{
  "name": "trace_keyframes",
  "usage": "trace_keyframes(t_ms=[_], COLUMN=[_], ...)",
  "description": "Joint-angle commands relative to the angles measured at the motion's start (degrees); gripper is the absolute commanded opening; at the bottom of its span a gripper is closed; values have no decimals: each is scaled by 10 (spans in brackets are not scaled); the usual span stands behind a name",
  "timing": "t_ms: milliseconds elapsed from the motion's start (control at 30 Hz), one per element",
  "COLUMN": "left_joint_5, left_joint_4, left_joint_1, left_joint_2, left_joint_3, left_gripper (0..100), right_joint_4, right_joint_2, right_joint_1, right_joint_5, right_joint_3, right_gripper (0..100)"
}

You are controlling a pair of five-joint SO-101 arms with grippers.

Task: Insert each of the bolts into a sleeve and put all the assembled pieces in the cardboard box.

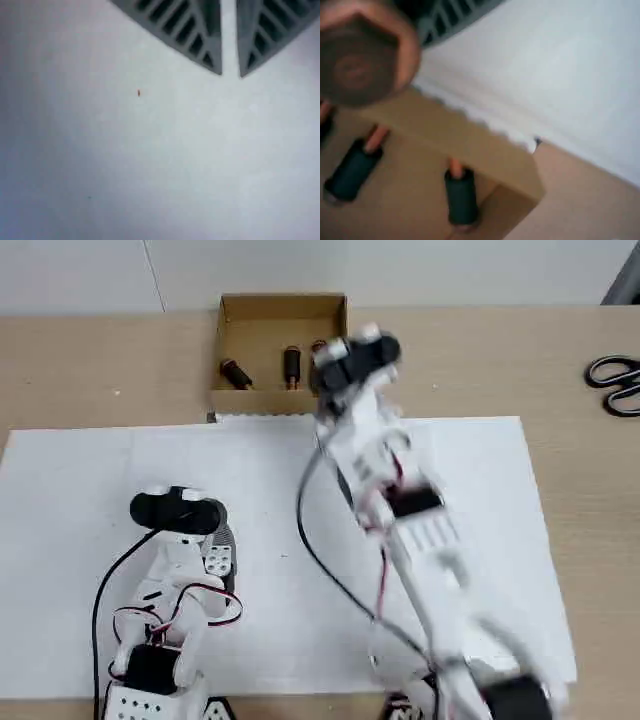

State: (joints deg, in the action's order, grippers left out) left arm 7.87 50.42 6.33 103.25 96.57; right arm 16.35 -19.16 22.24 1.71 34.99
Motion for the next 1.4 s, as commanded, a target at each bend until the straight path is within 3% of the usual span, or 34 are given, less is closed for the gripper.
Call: trace_keyframes(t_ms=[0, 267, 633, 900, 1367], left_joint_5=[1, 1, 1, 1, 1], left_joint_4=[-12, -12, -12, -12, -12], left_joint_1=[-4, -4, -4, -4, -4], left_joint_2=[2, 2, 2, 2, 2], left_joint_3=[-2, -2, -2, -2, -2], left_gripper=[6, 6, 6, 6, 6], right_joint_4=[-19, -19, -17, 102, 182], right_joint_2=[148, 436, 733, 793, 735], right_joint_1=[-7, -6, -2, 20, 19], right_joint_5=[-2, 60, 65, 65, 66], right_joint_3=[-209, -524, -831, -947, -964], right_gripper=[3, 3, 5, 189, 188])
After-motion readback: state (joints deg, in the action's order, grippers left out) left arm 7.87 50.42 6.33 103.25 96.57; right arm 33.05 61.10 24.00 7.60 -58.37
